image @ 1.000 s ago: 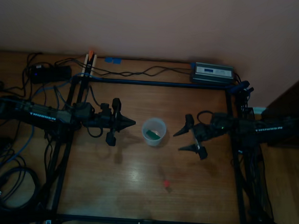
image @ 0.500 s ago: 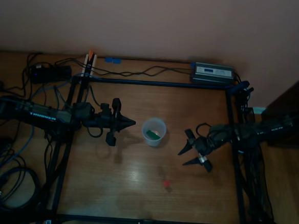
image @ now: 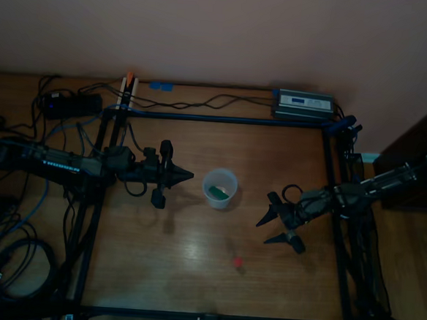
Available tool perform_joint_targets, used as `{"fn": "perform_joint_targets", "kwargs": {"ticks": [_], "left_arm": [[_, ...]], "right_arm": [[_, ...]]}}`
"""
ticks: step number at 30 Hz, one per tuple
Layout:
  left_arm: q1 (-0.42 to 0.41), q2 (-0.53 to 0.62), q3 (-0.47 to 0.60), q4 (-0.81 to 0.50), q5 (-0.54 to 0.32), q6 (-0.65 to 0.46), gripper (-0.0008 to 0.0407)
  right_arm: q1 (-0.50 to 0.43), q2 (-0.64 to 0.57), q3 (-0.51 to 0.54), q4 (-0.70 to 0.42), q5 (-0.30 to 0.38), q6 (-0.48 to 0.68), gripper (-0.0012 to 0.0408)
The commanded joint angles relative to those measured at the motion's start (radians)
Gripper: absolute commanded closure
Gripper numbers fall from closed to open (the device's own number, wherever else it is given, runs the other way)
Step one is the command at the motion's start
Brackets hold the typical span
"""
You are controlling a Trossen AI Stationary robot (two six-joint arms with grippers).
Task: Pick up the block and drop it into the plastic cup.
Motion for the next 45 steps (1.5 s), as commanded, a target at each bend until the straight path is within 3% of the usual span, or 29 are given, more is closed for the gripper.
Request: {"fn": "perform_joint_targets", "kwargs": {"ticks": [1,10,16,39,45], "left_arm": [[0.0,0.0,0.0,0.001,0.0,0.0,0.0399],[0.0,0.0,0.0,0.0,0.0,0.0,0.0399],[0.0,0.0,0.0,0.0,0.0,0.0,0.0399],[0.0,0.0,0.0,0.0,0.0,0.0,0.0399],[0.0,0.0,0.0,0.001,0.0,0.0,0.0399]], "right_arm": [[0.014,0.029,-0.002,0.021,0.002,0.017,0.0145],[0.042,0.3,0.091,0.042,0.005,0.002,0.0145],[0.05,0.417,0.143,0.043,0.004,-0.009,0.0145],[0.102,0.49,0.16,0.1,0.032,-0.018,0.0145],[0.119,0.521,0.241,-0.01,0.04,-0.069,0.0145]]}}
